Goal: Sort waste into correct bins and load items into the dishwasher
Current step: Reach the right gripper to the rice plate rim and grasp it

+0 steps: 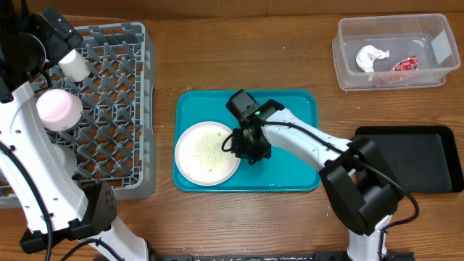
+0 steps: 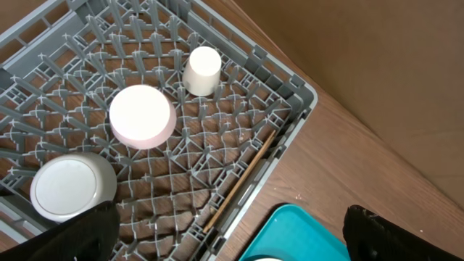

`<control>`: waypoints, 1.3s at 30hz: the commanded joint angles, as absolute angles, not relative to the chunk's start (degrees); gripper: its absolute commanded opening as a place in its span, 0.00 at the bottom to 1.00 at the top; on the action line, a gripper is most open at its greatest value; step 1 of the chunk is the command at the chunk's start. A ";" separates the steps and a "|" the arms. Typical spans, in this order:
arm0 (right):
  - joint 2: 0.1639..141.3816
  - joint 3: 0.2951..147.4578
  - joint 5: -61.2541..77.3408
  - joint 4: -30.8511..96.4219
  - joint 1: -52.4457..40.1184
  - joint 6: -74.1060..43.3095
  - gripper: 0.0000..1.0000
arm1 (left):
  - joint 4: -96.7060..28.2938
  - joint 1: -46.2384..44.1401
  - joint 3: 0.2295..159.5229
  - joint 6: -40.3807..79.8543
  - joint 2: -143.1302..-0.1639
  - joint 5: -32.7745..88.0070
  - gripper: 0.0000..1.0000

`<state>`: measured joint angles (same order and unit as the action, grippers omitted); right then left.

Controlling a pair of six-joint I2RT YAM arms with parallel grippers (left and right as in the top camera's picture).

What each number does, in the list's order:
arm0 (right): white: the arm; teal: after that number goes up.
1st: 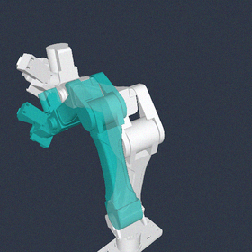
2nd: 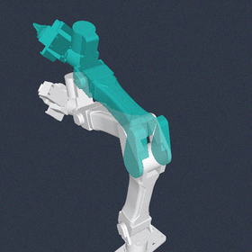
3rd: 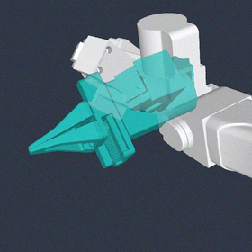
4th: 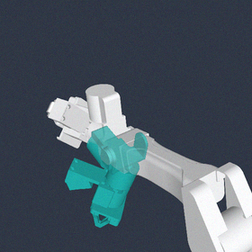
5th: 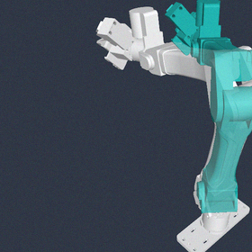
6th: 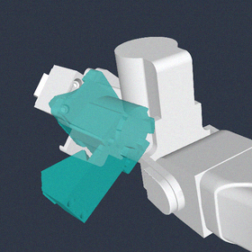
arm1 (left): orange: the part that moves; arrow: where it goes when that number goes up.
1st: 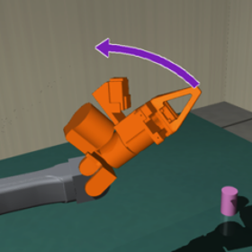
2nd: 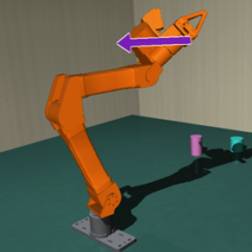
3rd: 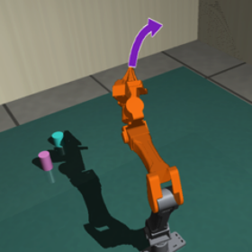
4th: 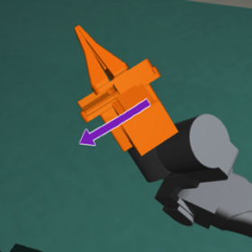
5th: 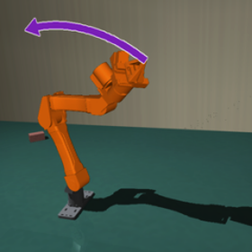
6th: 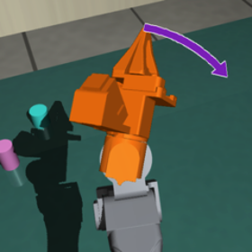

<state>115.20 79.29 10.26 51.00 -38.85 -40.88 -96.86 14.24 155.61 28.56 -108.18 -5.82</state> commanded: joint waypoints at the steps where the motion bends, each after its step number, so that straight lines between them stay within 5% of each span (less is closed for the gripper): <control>1: 116.29 78.70 9.87 50.78 -39.16 -41.36 0.25 | -96.79 14.22 155.72 28.49 -108.22 -5.98 1.00; 16: 115.85 83.94 -0.84 65.73 -27.07 -41.08 0.18 | -96.79 14.22 155.72 28.49 -108.22 -5.98 1.00; 26: 112.16 100.14 10.20 78.37 -20.60 -23.68 0.31 | -96.79 14.24 155.72 28.49 -108.22 -5.98 1.00; 34: 112.25 97.56 11.90 67.68 -33.36 -19.70 0.46 | -96.79 14.24 155.72 28.49 -108.22 -5.98 1.00; 39: 113.21 93.82 3.38 59.61 -42.61 -22.13 0.70 | -96.79 14.22 155.72 28.49 -108.22 -5.98 1.00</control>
